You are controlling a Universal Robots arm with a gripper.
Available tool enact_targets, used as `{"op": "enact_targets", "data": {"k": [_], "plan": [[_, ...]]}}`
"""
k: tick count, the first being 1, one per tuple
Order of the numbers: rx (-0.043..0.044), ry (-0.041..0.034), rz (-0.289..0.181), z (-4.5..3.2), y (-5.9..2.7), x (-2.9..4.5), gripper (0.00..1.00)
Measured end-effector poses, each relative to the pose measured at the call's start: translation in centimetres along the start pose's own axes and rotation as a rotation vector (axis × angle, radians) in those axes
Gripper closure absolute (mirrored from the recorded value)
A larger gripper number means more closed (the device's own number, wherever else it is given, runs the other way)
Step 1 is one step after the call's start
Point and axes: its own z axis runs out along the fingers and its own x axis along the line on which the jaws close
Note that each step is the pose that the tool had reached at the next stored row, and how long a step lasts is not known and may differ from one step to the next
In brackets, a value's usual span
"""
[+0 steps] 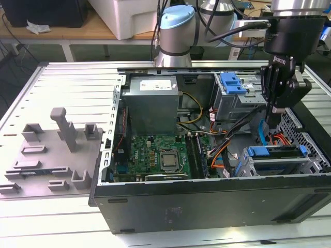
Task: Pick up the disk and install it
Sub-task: 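Insert the second disk wire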
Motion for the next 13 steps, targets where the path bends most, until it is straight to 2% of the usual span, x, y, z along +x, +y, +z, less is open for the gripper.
{"op": "enact_targets", "data": {"k": [4, 13], "plan": [[-0.0002, 0.0118, -0.001, 0.0, 0.0, 0.0, 0.84], [0.0001, 0.0137, -0.001, 0.0, 0.01, 0.0, 0.84]]}}
